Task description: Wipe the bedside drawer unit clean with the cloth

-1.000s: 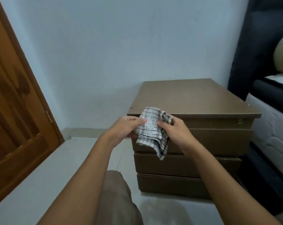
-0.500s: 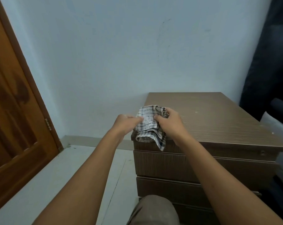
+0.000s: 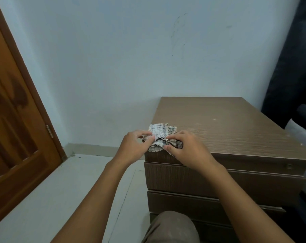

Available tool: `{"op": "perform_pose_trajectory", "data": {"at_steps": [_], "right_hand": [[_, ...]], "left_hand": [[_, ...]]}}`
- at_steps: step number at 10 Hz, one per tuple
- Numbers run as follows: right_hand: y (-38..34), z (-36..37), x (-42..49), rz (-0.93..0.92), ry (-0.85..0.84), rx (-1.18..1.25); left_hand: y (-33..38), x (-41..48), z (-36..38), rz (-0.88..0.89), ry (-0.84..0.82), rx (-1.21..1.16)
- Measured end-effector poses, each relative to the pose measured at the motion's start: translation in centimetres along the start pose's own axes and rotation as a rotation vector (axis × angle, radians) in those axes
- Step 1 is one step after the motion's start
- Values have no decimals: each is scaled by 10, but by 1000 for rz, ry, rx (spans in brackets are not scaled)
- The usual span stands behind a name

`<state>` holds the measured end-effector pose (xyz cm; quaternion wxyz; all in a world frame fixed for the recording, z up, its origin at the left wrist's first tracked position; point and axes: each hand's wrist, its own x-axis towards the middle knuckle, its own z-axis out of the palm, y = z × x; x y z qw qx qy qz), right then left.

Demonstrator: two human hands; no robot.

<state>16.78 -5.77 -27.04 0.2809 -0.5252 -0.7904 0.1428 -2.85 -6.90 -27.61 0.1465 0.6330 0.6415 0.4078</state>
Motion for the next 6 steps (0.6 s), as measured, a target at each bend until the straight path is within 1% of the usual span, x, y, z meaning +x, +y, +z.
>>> {"op": "perform_pose_trajectory", "data": {"at_steps": [2, 3, 4, 5, 6], "right_hand": [[-7, 9, 7, 22, 75, -34], [-9, 10, 9, 37, 66, -39], [-10, 6, 9, 27, 45, -59], [-9, -3, 10, 8, -68, -40], [-5, -25, 16, 10, -125, 40]], "left_hand": [[6, 8, 2, -37, -12, -4], [7, 12, 5, -58, -17, -20], [8, 11, 3, -68, -26, -25], [7, 14, 2, -80, -34, -31], [25, 21, -5, -25, 43, -14]]}}
